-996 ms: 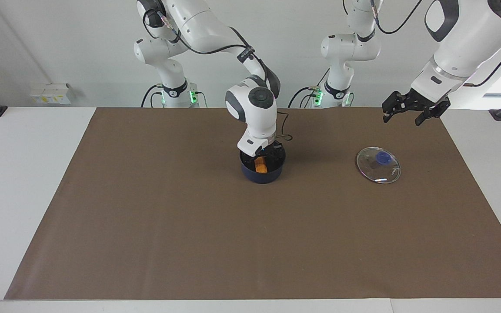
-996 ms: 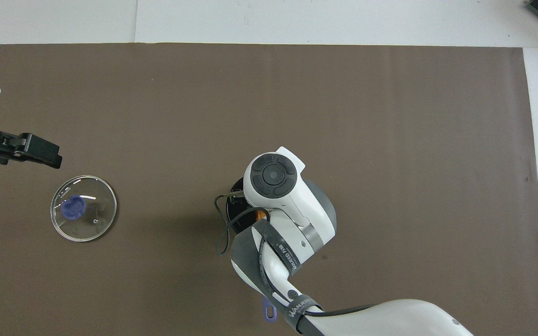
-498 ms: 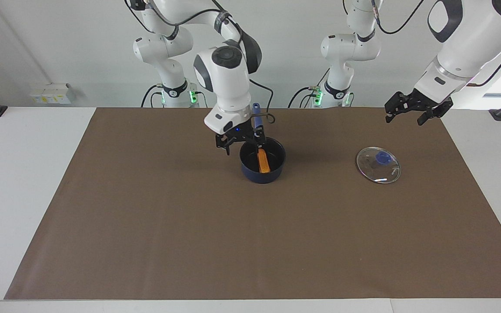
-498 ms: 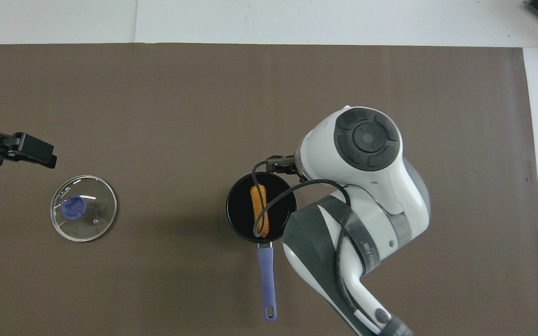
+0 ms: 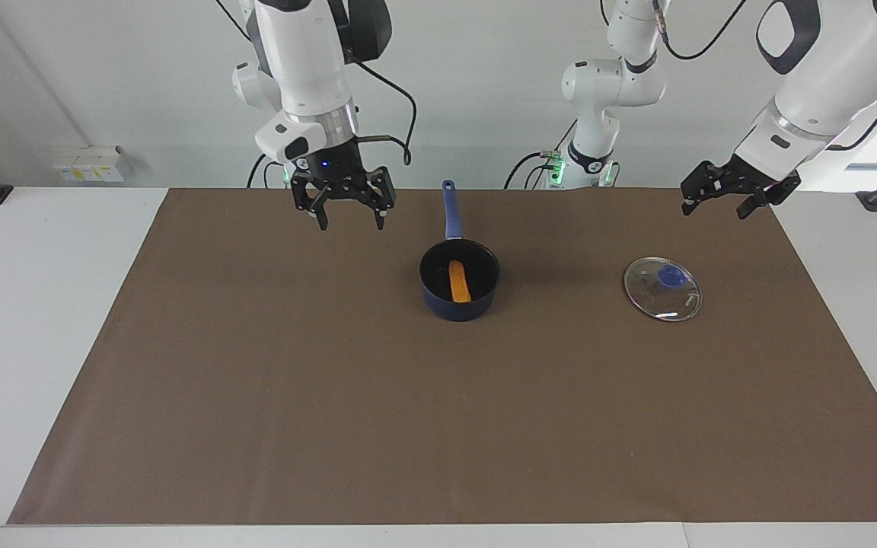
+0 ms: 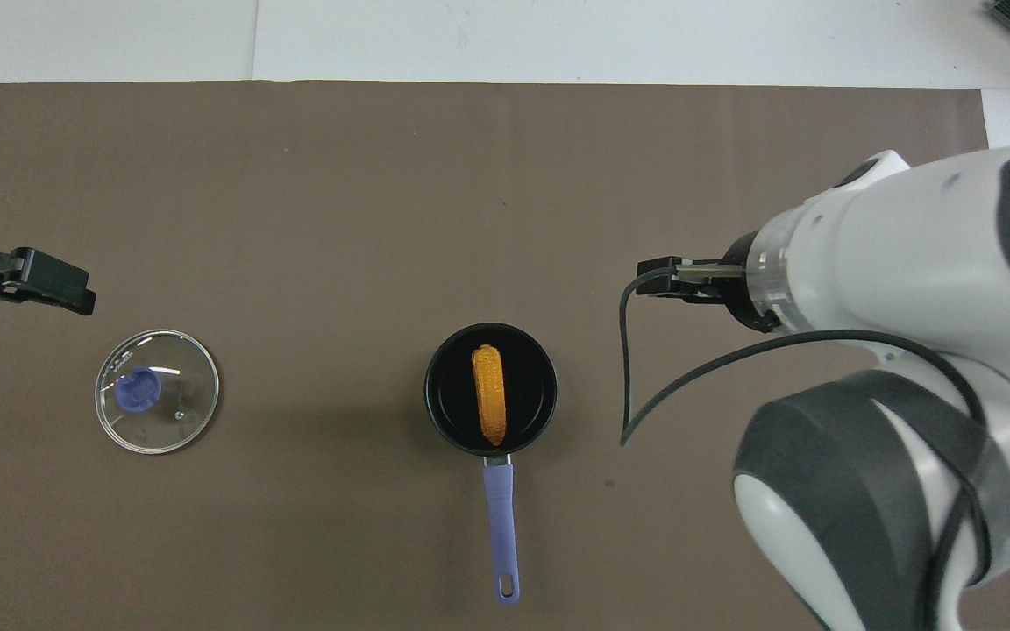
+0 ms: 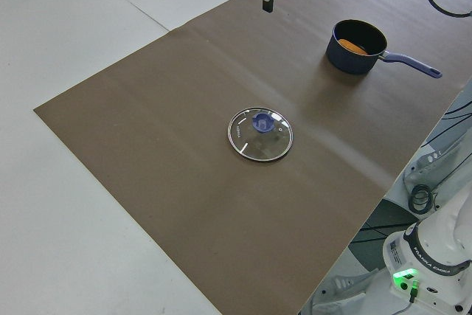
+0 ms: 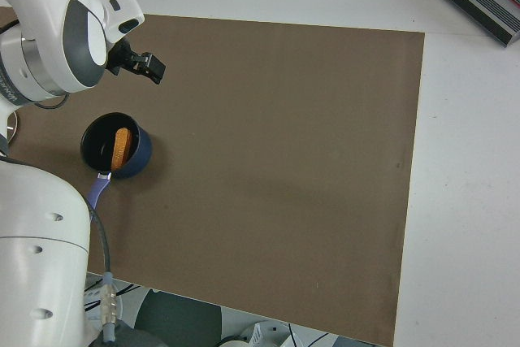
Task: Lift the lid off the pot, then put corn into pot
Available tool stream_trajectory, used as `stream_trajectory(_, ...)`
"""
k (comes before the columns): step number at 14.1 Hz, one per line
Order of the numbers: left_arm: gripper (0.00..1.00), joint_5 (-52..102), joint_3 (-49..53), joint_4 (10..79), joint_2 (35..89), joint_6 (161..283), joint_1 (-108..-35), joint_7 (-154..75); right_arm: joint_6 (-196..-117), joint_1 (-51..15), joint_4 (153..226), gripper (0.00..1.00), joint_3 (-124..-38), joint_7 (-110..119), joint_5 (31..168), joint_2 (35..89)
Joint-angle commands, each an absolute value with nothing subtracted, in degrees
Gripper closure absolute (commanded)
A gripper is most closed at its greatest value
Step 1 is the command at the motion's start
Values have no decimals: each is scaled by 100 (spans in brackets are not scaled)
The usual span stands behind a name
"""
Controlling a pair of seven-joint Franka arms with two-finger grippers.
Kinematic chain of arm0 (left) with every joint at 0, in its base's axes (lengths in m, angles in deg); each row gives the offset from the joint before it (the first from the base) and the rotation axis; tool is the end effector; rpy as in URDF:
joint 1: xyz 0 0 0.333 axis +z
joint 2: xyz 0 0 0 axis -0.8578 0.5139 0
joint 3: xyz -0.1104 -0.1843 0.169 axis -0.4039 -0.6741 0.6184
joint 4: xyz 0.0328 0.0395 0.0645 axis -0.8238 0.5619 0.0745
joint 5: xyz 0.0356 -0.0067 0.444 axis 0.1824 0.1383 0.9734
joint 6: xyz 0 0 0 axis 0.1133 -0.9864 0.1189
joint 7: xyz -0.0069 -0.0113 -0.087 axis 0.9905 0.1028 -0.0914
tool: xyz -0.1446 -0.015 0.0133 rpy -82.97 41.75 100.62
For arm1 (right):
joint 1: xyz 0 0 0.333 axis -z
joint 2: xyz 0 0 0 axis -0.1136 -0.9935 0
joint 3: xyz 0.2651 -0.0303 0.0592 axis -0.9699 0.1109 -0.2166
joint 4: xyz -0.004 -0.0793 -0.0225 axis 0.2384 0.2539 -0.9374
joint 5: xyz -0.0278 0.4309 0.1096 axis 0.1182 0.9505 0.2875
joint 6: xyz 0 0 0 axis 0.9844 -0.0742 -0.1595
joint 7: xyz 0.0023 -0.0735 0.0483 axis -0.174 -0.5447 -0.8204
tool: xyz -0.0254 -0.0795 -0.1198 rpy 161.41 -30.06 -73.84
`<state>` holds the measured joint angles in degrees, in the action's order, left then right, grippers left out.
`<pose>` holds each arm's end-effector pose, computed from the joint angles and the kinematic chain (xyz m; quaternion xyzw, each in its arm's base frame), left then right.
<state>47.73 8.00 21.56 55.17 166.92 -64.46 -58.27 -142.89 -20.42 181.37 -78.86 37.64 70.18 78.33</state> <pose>0.6056 -0.0376 0.5356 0.9968 -0.0555 -0.0534 0.0214 0.5957 0.2088 0.5240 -0.9954 0.0545 -0.0677 0.0415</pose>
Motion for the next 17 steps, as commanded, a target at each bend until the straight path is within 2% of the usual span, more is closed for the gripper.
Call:
stream_trajectory(1,0,4757,799,2219,5426,16618,-6417,-5824,-13598,-1743,17565,0,-7905,3419,7059,7846)
stream_trajectory(7,0,4757,799,2219,5426,16618,-6426,-5824,-12875,-1391,17142,0,-7704,3251,7095,8153)
stream_trajectory(11,0,4757,799,2219,5426,16618,-6426,-5832,-12410,-1391,16976,0,-7115,2771,7025,8276)
stream_trajectory(17,0,4757,799,2219,5426,16618,-6426,-5832,-12417,-1364,17088,0,-6745,1574,6893,8268)
